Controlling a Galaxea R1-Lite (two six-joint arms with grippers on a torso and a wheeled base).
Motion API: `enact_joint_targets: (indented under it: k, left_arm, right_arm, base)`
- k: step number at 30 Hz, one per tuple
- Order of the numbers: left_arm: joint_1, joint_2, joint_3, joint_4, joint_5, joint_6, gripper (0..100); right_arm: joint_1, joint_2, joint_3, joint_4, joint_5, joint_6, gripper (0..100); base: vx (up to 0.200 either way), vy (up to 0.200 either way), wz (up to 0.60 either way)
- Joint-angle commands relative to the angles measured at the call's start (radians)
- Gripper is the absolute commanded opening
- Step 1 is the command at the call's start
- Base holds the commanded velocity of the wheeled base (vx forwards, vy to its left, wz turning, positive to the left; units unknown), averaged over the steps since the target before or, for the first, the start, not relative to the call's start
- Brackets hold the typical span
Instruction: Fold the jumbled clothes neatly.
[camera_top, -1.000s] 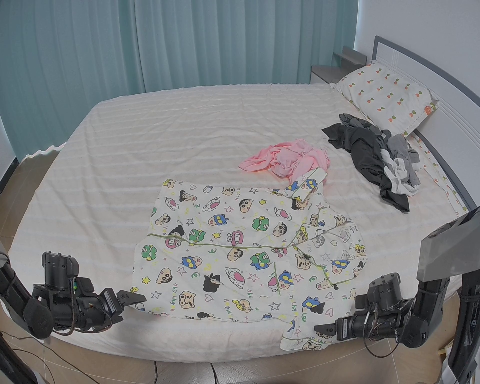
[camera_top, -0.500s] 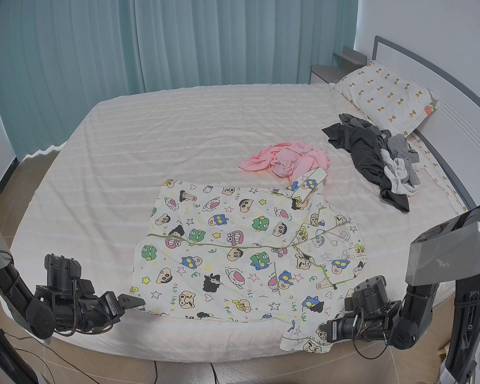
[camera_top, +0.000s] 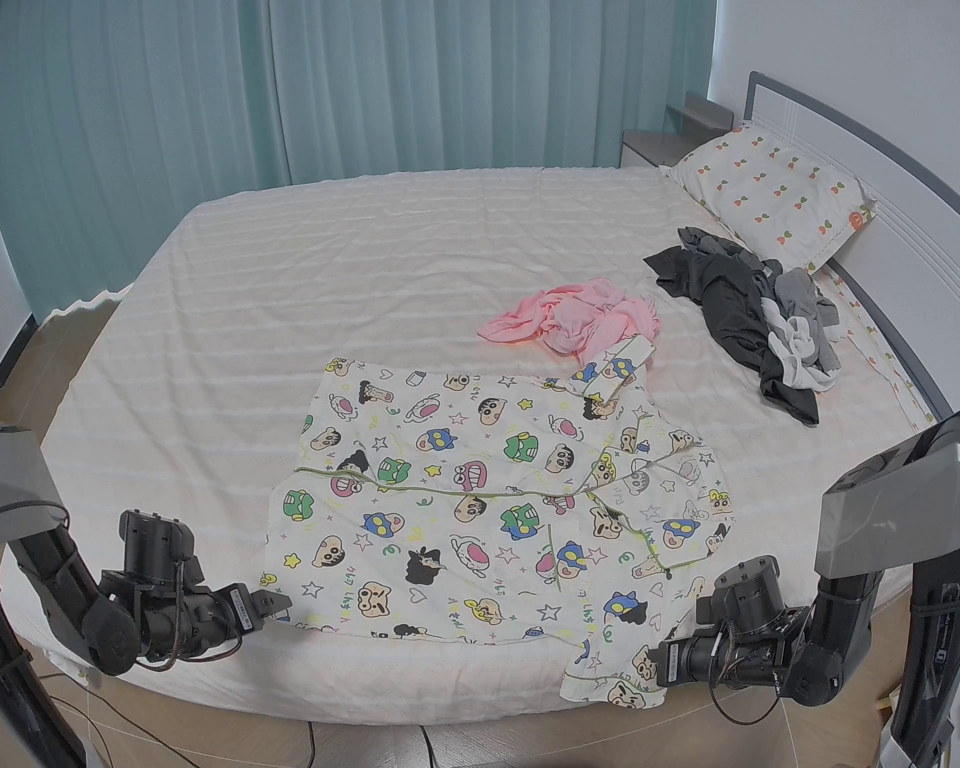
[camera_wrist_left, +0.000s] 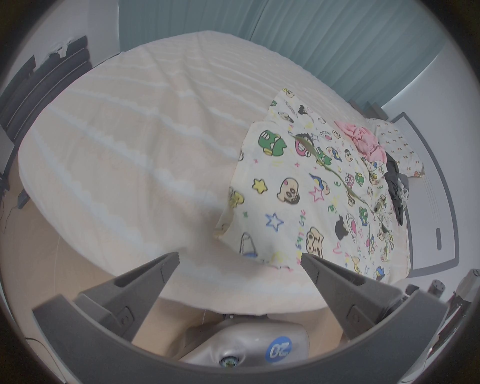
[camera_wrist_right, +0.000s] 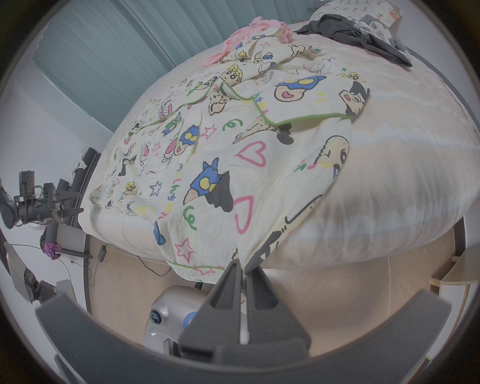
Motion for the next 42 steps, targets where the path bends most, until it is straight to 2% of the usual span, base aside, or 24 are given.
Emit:
enact_joint_targets:
  k: [1,6,15,16,26,37,42]
  left_arm:
    - [-0.032,0.146,-0.059,-0.062,0.029,-0.017,100]
    - [-0.061,0.235,-0.140,-0.087,0.060,-0.076,100]
    - [-0.072,0.287,-0.209,-0.084,0.095,-0.083,100]
    - [-0.074,0.293,-0.209,-0.080,0.097,-0.083,0]
    - [-0.069,0.292,-0.175,-0.073,0.109,-0.080,0]
    - [-0.074,0.143,-0.120,0.140,0.107,-0.044,0]
    - [-0.075,0.121,-0.071,0.157,0.107,-0.023,0]
  right_arm:
    - [0.002,0.002,0.042,-0.053,0.001,0.004,0]
    - [0.002,0.002,0.054,-0.073,0.001,0.004,0]
    - [0.000,0.005,0.051,-0.073,0.004,0.003,0]
    - [0.000,0.005,0.051,-0.073,0.004,0.004,0]
    - [0.000,0.000,0.065,-0.073,0.004,0.003,0]
    - [0.002,-0.021,0.144,-0.095,0.009,-0.012,0]
    - [0.005,-0.021,0.180,-0.096,0.029,-0.014,0]
  base:
    - [0.000,0.000,0.00]
    - [0.000,0.000,0.00]
    - [0.000,0.000,0.00]
    - [0.000,0.000,0.00]
    - [0.000,0.000,0.00]
    - [0.000,0.000,0.00]
    - [0.000,0.000,0.00]
